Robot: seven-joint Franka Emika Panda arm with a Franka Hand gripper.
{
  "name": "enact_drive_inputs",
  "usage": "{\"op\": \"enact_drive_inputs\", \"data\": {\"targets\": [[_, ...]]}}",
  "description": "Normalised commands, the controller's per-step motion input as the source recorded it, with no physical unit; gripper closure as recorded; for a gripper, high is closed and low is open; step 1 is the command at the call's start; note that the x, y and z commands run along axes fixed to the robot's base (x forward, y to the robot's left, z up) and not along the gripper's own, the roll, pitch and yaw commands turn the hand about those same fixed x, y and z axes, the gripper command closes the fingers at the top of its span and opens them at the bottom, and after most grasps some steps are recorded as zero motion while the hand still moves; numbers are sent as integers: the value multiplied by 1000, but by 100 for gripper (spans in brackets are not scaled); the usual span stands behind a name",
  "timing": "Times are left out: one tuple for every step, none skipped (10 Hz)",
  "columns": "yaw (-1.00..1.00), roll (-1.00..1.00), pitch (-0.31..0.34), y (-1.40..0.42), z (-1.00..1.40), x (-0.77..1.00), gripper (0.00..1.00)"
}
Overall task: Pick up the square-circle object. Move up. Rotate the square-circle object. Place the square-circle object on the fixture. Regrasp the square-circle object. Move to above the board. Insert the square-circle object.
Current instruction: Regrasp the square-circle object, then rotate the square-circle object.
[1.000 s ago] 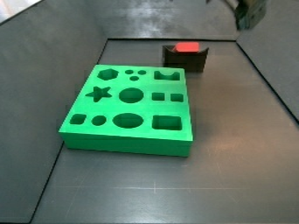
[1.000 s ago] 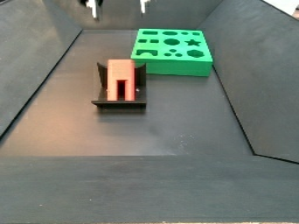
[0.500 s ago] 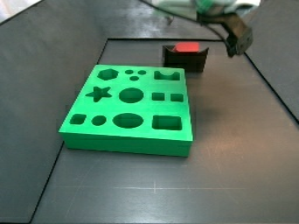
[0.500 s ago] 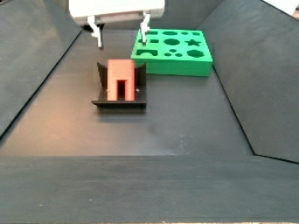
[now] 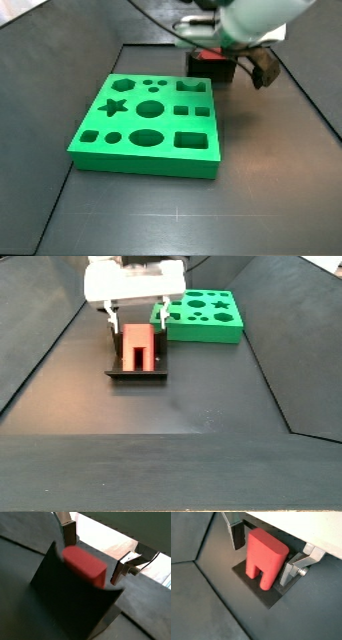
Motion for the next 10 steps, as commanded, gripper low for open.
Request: {"op": "enact_drive_inputs", "data": {"targets": [[-21,59,-46,2,-415,76,0],[-21,56,-31,4,-275,72,0],[-16,46,-5,-6,-185,31,0],[-21,48,-10,-10,-171,12,0],[-21,48,-10,-10,-171,12,0],[-20,48,-10,-10,-171,12,0],[-20,48,-10,-10,-171,12,0],[0,0,0,0,-500,0,100],[0,0,0,120,1000,-829,100],[6,-6,-5,120,1000,-823,100]]}}
